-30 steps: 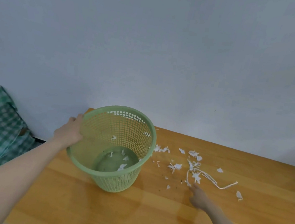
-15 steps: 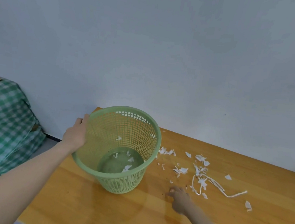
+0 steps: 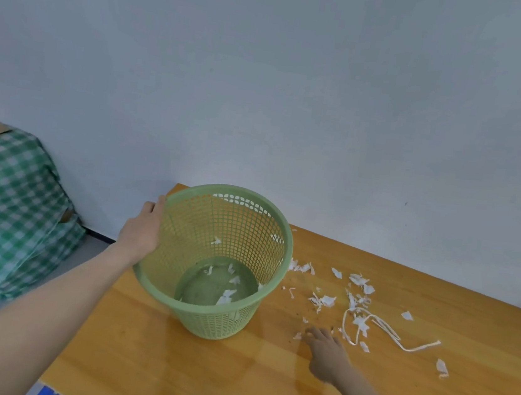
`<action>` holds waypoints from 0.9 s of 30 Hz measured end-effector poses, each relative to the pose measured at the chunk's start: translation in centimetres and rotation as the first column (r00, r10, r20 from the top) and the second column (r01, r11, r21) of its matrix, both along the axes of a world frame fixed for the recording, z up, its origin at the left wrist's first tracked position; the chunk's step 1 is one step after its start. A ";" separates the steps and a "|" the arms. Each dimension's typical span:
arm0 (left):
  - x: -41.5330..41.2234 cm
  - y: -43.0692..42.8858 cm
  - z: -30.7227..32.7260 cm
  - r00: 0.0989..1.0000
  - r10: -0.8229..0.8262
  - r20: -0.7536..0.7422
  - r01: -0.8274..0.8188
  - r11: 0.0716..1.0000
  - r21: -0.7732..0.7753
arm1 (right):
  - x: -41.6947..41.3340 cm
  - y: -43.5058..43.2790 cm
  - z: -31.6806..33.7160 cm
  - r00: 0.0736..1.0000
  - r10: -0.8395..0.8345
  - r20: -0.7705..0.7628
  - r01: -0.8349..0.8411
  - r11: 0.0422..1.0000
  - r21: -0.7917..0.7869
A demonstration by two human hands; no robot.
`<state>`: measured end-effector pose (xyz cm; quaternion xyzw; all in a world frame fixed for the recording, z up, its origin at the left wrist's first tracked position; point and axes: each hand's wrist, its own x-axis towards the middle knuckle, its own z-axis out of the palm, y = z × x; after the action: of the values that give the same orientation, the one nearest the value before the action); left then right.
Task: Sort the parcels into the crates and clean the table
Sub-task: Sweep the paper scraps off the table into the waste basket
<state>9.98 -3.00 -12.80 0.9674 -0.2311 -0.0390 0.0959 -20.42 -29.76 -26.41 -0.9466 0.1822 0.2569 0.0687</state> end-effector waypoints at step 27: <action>0.2 -1.1 1.7 0.993 0.067 -0.100 -0.073 0.996 -0.052 | 8.9 4.4 17.8 0.592 -0.240 0.769 -0.316 0.809 0.495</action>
<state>10.22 -4.05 -11.15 0.9688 -0.1930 -0.0768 0.1354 -11.55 -25.35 -8.60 -0.8915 0.0212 -0.1541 0.4254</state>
